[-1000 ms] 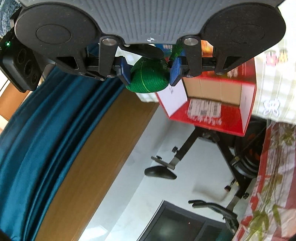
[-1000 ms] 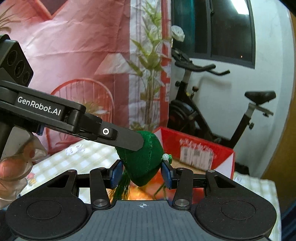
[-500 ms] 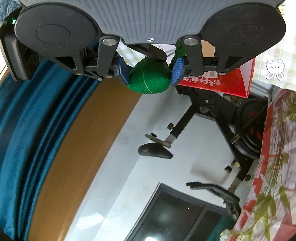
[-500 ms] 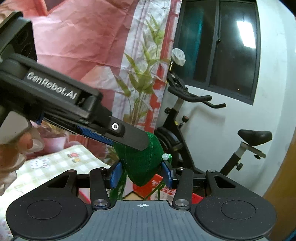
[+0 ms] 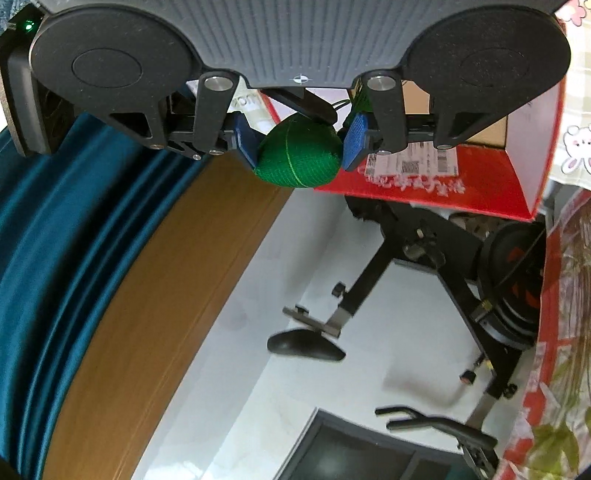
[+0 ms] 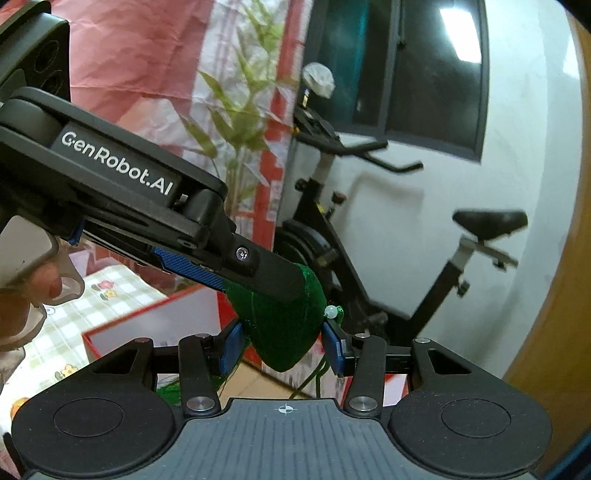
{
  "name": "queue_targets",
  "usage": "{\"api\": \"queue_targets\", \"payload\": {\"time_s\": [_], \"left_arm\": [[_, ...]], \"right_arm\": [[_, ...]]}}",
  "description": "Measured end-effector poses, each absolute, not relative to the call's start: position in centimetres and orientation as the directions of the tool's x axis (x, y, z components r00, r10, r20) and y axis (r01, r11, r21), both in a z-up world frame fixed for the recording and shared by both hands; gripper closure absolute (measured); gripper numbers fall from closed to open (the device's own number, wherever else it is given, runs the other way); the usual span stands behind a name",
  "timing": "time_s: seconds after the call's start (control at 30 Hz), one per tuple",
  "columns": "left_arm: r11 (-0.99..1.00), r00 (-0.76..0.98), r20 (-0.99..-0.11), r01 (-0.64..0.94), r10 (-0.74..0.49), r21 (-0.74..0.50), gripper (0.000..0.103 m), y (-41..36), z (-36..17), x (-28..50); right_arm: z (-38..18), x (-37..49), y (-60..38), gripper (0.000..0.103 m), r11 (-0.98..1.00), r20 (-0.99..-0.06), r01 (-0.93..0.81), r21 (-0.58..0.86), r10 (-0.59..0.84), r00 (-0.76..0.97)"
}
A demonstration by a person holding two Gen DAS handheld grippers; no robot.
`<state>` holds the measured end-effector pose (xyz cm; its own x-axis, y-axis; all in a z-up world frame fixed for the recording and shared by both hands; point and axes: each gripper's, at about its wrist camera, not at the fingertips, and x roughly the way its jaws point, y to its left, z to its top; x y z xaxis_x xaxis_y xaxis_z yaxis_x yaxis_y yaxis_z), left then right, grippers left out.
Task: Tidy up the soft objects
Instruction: 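Lift the green ball with the left gripper and release it into the red box, then withdraw the open left gripper from the box back toward the pile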
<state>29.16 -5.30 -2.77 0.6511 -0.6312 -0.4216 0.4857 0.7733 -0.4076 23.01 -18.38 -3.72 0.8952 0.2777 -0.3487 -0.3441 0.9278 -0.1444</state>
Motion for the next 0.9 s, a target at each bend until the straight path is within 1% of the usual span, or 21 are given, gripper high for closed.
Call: {"api": "queue_targets", "payload": {"time_s": [0.17, 0.23, 0.3, 0.33, 0.47, 0.63, 0.67, 0.7, 0.73, 0.8, 0.83, 0.87, 0.9], "left_arm": [[0.785, 0.616, -0.486, 0.479, -0.620, -0.394, 0.051, -6.2, -4.5, 29.6], [0.791, 0.614, -0.500, 0.469, -0.611, -0.393, 0.047, -6.1, -5.0, 29.4], [0.806, 0.624, -0.509, 0.451, -0.592, -0.384, 0.044, -5.7, -5.2, 29.2], [0.814, 0.631, -0.514, 0.441, -0.581, -0.379, 0.043, -5.3, -5.3, 29.0], [0.845, 0.650, -0.540, 0.416, -0.534, -0.336, 0.043, -4.1, -5.4, 28.2], [0.891, 0.693, -0.563, 0.394, -0.449, -0.226, 0.043, -2.8, -4.9, 26.2], [0.903, 0.705, -0.568, 0.380, -0.424, -0.202, 0.042, -2.5, -4.9, 25.7], [0.913, 0.717, -0.571, 0.367, -0.401, -0.181, 0.041, -2.2, -4.9, 25.1], [0.921, 0.728, -0.569, 0.355, -0.382, -0.163, 0.038, -2.1, -4.7, 24.8], [0.933, 0.756, -0.555, 0.338, -0.346, -0.121, 0.031, -1.6, -4.5, 23.5], [0.939, 0.771, -0.547, 0.330, -0.326, -0.096, 0.025, -1.5, -4.3, 22.9], [0.944, 0.785, -0.537, 0.323, -0.310, -0.072, 0.018, -1.4, -4.2, 22.4], [0.948, 0.797, -0.528, 0.315, -0.294, -0.053, 0.013, -1.3, -4.0, 21.8]], "right_arm": [[-6.2, 23.8, -19.6, 0.060, 0.940, -0.412, -0.322, -0.109, 0.252, 0.876], [-7.1, 24.0, -19.8, 0.057, 0.947, -0.448, -0.299, -0.115, 0.219, 0.867], [-7.9, 24.2, -20.1, 0.052, 0.953, -0.473, -0.275, -0.124, 0.187, 0.861], [-8.2, 24.3, -20.4, 0.052, 0.956, -0.481, -0.265, -0.123, 0.177, 0.859], [-8.8, 23.7, -21.1, 0.052, 0.963, -0.496, -0.250, -0.096, 0.172, 0.851], [-8.8, 22.1, -21.2, 0.051, 0.970, -0.497, -0.232, -0.074, 0.166, 0.852], [-8.7, 21.8, -21.2, 0.049, 0.973, -0.494, -0.223, -0.062, 0.164, 0.854], [-8.5, 21.4, -21.3, 0.044, 0.976, -0.490, -0.211, -0.052, 0.159, 0.857], [-8.3, 21.2, -21.3, 0.041, 0.979, -0.486, -0.198, -0.045, 0.152, 0.861], [-8.1, 20.2, -21.2, 0.029, 0.985, -0.476, -0.170, -0.035, 0.133, 0.869], [-8.0, 19.7, -21.1, 0.025, 0.987, -0.471, -0.155, -0.032, 0.122, 0.874], [-7.9, 19.3, -21.0, 0.019, 0.990, -0.466, -0.141, -0.029, 0.111, 0.878], [-7.8, 18.9, -20.9, 0.012, 0.992, -0.460, -0.125, -0.028, 0.099, 0.883]]}}
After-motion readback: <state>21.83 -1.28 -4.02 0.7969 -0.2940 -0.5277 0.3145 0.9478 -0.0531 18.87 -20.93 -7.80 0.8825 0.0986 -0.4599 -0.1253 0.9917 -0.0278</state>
